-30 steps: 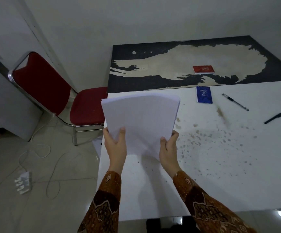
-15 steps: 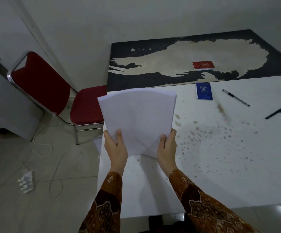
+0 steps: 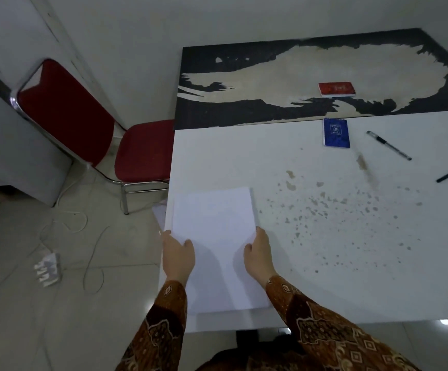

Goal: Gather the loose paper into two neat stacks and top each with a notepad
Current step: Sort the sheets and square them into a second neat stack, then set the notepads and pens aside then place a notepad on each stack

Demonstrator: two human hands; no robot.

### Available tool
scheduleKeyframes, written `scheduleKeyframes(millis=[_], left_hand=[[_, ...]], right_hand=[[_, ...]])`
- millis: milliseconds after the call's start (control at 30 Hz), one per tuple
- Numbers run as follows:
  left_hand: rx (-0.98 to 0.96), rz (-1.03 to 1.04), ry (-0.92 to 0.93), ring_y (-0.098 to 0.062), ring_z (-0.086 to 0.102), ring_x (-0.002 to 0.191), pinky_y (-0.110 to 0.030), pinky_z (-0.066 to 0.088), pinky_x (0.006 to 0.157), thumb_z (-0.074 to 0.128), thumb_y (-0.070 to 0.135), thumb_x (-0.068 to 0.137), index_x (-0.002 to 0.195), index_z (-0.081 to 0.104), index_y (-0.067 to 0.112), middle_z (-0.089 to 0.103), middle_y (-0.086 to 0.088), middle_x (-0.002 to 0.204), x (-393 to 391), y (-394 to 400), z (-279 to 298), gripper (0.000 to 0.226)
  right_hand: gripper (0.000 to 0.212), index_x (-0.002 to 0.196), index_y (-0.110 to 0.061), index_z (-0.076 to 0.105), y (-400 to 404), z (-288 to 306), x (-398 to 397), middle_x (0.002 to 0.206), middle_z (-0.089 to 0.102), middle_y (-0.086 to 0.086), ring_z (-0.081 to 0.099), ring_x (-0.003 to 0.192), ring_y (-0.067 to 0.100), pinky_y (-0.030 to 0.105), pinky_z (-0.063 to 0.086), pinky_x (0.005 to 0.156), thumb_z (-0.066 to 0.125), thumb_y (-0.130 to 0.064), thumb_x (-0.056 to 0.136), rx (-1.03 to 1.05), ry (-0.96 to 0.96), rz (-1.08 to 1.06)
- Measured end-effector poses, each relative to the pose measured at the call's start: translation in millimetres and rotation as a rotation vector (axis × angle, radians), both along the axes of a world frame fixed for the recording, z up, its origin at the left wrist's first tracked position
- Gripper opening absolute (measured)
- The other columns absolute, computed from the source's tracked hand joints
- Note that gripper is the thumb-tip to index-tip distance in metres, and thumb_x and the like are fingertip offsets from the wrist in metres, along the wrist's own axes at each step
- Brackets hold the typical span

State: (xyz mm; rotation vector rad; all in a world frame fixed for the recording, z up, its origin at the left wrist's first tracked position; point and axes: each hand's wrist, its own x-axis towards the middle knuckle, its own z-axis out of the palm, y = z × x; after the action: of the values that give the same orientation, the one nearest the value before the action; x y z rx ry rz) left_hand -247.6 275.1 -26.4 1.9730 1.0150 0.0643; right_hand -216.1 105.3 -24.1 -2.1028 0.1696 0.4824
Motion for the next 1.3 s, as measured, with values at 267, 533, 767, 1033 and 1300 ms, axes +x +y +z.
scheduleKeyframes(millis=[267,533,767,1033,1300], left_hand=[[0.256,-0.082,0.196,-0.037,0.037,0.125,-0.045,0.036,0.102,0.054,0.017,0.092,0.147,0.026,0.001,0.041,-0.022,0.137,-5.2,-16.3,-2.4,0.064],[0.315,-0.153,0.245,-0.033,0.034,0.129,-0.043,0.04,0.097,0.051,0.017,0.092,0.144,0.033,0.006,0.043,-0.019,0.139,-4.8,-19.4,0.7,0.056],[0.179,-0.078,0.243,-0.036,0.031,0.132,-0.046,0.033,0.104,0.053,0.029,0.093,0.143,0.036,0.01,0.038,-0.019,0.143,3.6,-18.4,7.0,0.056],[0.201,-0.243,-0.072,-0.028,0.018,0.144,-0.04,0.019,0.116,0.054,0.025,0.094,0.138,0.045,0.015,0.031,-0.014,0.152,70.3,-79.6,25.1,0.046],[0.19,-0.544,-0.285,-0.022,0.052,0.116,-0.037,0.042,0.099,0.051,0.031,0.092,0.127,0.054,0.015,0.057,-0.004,0.122,204.2,-200.5,34.8,0.038]], right_hand=[[0.061,0.149,-0.006,0.015,-5.2,-2.2,1.1,0.144,0.031,0.014,0.027,0.131,0.03,0.038,0.031,0.107,0.043,-0.014,0.095,-0.152,0.011,0.065],[0.059,0.15,-0.007,0.016,-8.5,-0.8,-0.7,0.155,0.022,0.008,0.018,0.142,0.028,0.036,0.02,0.116,0.04,-0.018,0.097,-0.094,0.05,0.166],[0.05,0.144,-0.01,0.034,-15.6,-3.2,2.1,0.155,0.023,0.01,0.024,0.141,0.025,0.04,0.022,0.117,0.044,-0.02,0.096,0.017,0.121,0.125],[0.034,0.13,-0.019,0.05,-80.0,26.6,62.4,0.133,0.046,-0.004,0.04,0.123,0.009,0.023,0.033,0.1,0.048,-0.019,0.096,0.149,0.004,0.107],[0.019,0.11,-0.016,0.061,-217.7,33.9,189.1,0.107,0.063,0.0,0.059,0.101,0.014,0.012,0.044,0.076,0.053,-0.011,0.094,0.129,-0.133,0.011]])
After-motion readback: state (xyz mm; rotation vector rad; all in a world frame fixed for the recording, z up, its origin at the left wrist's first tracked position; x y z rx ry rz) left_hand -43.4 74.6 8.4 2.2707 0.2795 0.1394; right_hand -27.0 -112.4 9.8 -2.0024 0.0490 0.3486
